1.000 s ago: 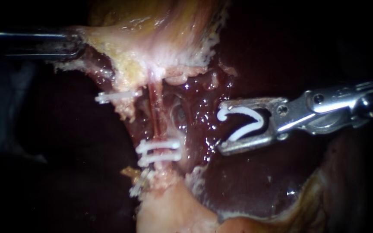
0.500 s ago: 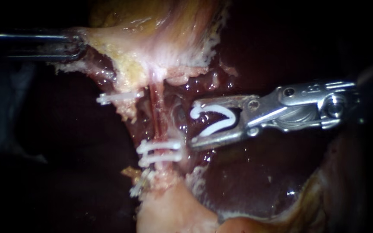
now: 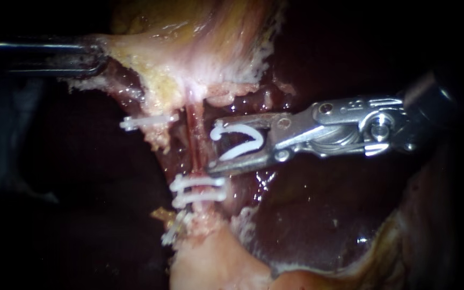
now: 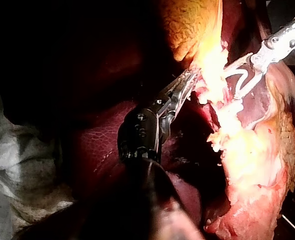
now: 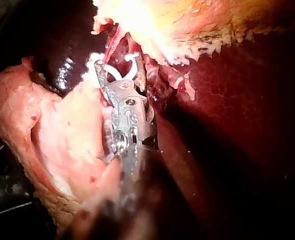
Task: Clipping third clip right tube
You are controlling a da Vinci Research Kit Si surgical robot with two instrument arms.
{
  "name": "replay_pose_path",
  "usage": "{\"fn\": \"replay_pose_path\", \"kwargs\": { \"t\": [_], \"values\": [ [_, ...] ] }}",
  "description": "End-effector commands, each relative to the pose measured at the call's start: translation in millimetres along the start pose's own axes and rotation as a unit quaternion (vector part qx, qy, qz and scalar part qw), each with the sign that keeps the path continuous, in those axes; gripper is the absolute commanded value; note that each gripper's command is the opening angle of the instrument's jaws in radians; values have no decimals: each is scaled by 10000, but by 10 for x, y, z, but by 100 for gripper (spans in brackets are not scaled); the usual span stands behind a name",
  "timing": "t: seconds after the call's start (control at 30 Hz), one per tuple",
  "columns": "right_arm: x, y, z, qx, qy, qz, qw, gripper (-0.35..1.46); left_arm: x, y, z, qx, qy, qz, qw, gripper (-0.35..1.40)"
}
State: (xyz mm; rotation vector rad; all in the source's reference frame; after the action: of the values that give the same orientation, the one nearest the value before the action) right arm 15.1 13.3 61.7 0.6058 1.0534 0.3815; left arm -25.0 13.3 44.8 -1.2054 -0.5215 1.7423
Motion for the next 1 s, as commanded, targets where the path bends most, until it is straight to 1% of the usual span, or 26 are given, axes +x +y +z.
{"fn": "replay_pose_path", "kwargs": {
  "t": [0.03, 0.13, 0.23, 0.37, 0.5, 0.6, 0.73, 0.83, 1.0],
  "values": [
    [1, 1, 2, 0, 13, -1, 10000, 50, 0, 0, 0, 0, 1, 1, 10000, -35],
    [3, 4, 8, 37, 119, 64, 9999, 50, 0, 0, 0, -1, 1, 1, 10000, -35],
    [6, 7, 14, 36, 150, 72, 9999, 50, 0, 0, 0, -1, 1, 1, 10000, -35],
    [9, 11, 22, 103, 283, 136, 9995, 50, 0, 0, 0, -1, 1, 1, 10000, -35],
    [12, 15, 32, 174, 338, 165, 9991, 50, 0, 0, 0, -2, 1, 1, 10000, -35],
    [13, 15, 39, 285, 432, 210, 9984, 50, 0, -1, 0, -2, 1, 2, 10000, -35],
    [15, 16, 44, 364, 499, 231, 9978, 50, 0, -1, 0, -2, 1, 2, 10000, -35],
    [16, 16, 46, 441, 626, 274, 9967, 50, 0, -1, -1, -3, 0, 2, 10000, -35],
    [17, 17, 49, 482, 666, 286, 9962, 50, 0, -1, -1, -4, 0, 2, 10000, -35]
  ]
}}
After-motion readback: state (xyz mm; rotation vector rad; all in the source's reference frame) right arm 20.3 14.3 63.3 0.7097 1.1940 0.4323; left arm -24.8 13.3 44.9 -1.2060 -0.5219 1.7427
